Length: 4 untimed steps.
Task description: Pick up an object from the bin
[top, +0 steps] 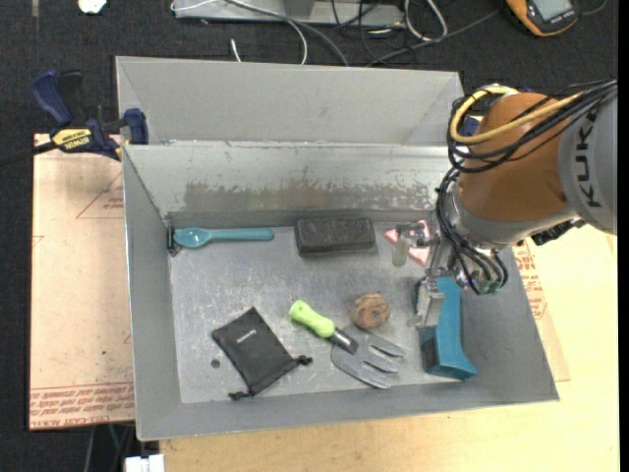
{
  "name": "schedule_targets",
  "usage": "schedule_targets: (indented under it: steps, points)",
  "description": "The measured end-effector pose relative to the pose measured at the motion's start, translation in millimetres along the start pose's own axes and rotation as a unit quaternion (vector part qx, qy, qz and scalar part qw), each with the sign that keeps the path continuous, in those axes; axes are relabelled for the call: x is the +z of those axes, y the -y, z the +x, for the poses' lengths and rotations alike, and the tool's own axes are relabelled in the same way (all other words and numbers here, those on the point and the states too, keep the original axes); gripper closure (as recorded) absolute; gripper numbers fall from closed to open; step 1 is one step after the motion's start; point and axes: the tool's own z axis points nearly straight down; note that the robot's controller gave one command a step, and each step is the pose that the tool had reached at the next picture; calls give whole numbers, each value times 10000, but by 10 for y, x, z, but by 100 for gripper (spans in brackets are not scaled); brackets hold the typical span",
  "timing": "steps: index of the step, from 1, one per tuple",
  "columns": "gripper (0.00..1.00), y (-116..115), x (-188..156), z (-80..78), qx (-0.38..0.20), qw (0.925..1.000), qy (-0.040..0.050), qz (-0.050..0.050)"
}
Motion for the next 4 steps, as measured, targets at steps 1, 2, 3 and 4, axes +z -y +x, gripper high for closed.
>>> schedule_targets:
  steps: [1,2,3,4]
  points:
    - [0,-3,-43,-14,-8,10000,36,3]
    - [0,-262,607,86,434,9990,48,-5]
    - [100,-392,717,398,627,9980,91,0]
    - [100,-392,717,398,627,9980,91,0]
